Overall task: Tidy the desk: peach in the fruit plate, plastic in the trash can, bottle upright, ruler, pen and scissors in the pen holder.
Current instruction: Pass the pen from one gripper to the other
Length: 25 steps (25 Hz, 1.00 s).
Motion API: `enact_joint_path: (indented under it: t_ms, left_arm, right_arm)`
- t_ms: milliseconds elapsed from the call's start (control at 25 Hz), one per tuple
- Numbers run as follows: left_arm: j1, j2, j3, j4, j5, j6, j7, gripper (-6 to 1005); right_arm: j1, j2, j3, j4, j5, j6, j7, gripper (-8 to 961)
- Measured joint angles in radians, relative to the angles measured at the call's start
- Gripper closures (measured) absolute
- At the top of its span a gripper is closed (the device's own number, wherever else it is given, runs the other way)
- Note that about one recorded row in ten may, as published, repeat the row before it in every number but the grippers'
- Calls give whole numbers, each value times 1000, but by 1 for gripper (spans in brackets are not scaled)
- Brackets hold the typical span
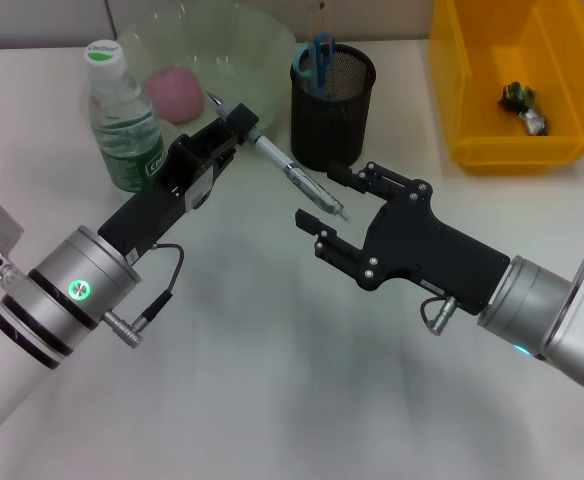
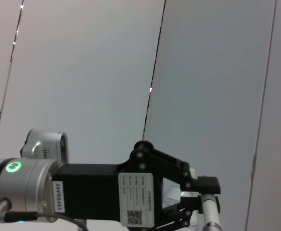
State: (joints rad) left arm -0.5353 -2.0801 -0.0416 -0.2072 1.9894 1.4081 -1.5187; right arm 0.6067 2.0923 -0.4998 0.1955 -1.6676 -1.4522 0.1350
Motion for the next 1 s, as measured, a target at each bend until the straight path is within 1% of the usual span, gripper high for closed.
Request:
enact_joint_path:
  t_ms: [400, 1000]
  left_arm:
    - [-2, 0, -2, -9, 0, 0, -2, 852]
    - [-2, 2, -5, -10, -8, -3, -3, 852]
  right_arm:
    - [15, 0, 6, 14, -1, 23, -9, 381]
    - [16, 0, 19, 15, -1, 25, -9, 383]
